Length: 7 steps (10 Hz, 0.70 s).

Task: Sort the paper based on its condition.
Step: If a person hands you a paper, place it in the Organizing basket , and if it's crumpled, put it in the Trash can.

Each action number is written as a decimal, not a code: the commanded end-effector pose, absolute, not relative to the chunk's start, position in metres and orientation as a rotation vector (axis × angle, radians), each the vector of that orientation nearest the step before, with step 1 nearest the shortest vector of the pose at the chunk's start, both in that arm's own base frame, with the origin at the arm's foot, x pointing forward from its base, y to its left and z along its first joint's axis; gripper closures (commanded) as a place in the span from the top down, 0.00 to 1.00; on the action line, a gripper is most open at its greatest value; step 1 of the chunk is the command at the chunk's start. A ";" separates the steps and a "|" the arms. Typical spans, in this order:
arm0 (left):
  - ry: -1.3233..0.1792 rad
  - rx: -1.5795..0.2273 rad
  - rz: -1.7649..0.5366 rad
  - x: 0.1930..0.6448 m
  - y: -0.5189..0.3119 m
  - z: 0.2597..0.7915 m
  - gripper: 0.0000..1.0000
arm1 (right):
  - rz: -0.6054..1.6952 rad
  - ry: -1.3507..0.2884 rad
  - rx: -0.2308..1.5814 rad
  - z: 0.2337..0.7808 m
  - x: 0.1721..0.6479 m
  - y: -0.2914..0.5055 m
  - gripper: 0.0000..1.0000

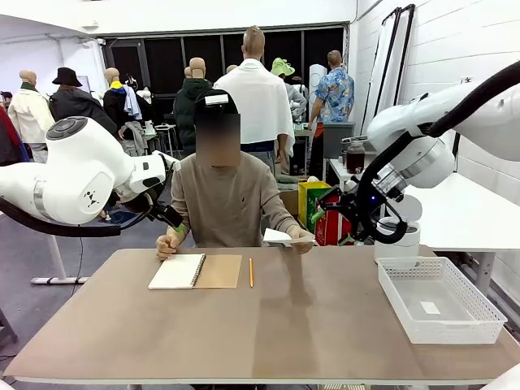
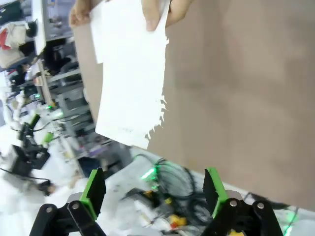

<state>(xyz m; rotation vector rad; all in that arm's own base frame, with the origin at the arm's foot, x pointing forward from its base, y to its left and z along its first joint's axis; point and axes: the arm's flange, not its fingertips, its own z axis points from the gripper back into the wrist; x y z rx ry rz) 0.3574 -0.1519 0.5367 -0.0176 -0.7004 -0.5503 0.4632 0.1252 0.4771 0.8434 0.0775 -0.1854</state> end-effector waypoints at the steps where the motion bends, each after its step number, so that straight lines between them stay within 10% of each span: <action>1: -0.700 -0.017 -0.554 0.357 -0.152 0.537 1.00 | -0.270 0.135 0.945 0.464 0.479 0.121 1.00; 7: -0.700 -0.017 -0.554 0.357 -0.152 0.537 1.00 | -0.401 0.339 1.083 0.401 0.489 0.125 1.00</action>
